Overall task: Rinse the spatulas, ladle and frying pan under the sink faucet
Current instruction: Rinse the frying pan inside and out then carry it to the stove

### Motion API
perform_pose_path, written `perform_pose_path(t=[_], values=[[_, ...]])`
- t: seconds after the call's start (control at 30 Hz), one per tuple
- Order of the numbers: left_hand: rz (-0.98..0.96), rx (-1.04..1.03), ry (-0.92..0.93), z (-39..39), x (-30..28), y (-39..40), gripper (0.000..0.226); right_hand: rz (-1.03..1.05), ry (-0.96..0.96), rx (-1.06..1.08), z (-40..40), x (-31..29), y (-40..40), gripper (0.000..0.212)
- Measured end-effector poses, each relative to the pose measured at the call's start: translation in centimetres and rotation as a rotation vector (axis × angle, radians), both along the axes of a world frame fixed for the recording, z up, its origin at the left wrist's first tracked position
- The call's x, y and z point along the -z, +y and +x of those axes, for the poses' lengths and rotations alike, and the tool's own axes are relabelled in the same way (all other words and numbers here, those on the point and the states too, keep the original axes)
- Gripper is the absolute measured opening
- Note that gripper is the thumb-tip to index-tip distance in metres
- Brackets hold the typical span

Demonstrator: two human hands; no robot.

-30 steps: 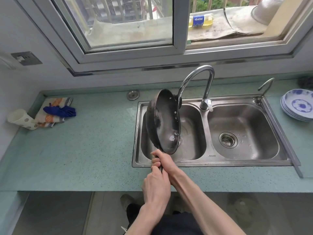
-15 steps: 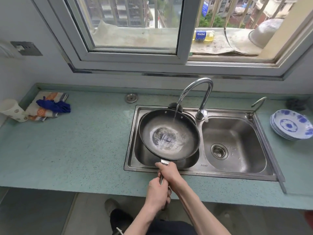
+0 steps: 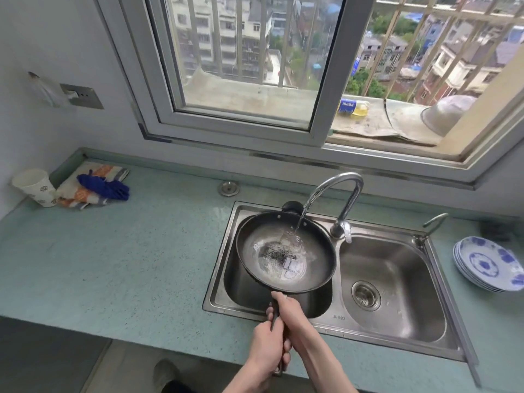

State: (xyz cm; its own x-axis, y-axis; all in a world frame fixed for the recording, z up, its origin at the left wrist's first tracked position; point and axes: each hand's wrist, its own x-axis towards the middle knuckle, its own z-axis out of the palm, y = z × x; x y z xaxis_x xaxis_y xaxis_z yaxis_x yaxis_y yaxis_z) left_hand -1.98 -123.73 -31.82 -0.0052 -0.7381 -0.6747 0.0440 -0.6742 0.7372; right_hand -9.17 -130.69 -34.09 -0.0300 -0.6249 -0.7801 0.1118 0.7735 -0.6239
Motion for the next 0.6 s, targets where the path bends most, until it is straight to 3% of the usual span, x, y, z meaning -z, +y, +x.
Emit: perform_pose_path(t=[0.13,0.23,0.47,0.6], values=[[0.050,-0.045,0.090,0.3,0.3,0.2,0.039,0.128,-0.359,0.214,-0.1,0.8,0.7,0.028],[0.081,-0.057,0.092,0.2,0.1,0.0,0.040,0.142,-0.451,0.243,-0.1,0.6,0.7,0.033],[0.150,-0.079,0.145,-0.1,-0.6,-0.5,0.059,-0.003,-0.071,0.111,-0.3,1.0,0.1,0.029],[0.137,-0.078,0.150,-0.2,-0.9,-0.8,0.061,-0.039,-0.043,0.119,-0.6,0.8,-0.1,0.031]])
